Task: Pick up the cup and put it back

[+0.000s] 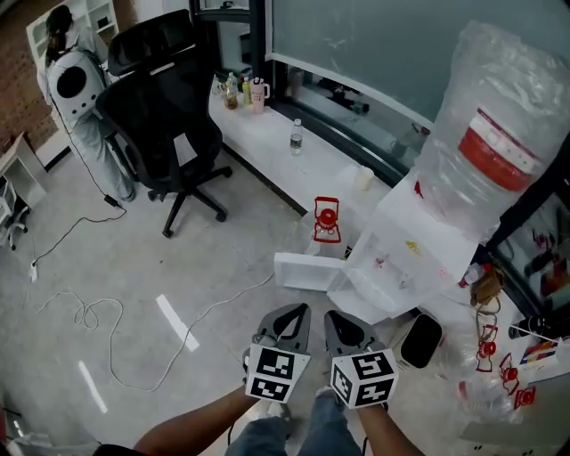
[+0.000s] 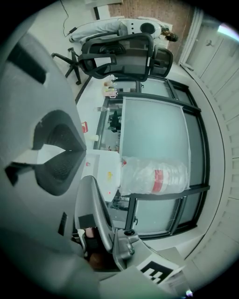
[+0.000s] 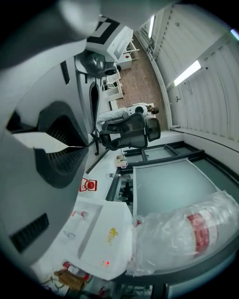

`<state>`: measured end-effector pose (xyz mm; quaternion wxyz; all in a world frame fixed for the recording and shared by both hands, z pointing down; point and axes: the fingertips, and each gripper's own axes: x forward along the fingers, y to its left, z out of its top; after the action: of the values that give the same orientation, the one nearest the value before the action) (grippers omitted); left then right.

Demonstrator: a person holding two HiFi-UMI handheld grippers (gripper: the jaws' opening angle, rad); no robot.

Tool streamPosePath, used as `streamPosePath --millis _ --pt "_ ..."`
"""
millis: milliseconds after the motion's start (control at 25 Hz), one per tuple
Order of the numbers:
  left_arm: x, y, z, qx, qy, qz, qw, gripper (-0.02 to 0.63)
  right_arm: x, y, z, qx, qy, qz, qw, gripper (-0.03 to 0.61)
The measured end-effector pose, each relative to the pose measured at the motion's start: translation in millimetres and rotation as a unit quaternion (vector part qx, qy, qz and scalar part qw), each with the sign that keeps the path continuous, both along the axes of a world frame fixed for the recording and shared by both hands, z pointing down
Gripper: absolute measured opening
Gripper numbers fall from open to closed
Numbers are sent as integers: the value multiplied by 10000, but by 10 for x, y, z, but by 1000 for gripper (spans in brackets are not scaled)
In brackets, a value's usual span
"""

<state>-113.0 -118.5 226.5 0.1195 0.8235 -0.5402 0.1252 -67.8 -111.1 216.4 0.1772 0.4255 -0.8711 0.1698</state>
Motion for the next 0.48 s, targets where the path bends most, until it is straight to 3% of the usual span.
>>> streamPosePath --millis 480 --pt "164 477 -581 62 137 136 9998 12 190 549 -597 257 -8 389 9989 21"
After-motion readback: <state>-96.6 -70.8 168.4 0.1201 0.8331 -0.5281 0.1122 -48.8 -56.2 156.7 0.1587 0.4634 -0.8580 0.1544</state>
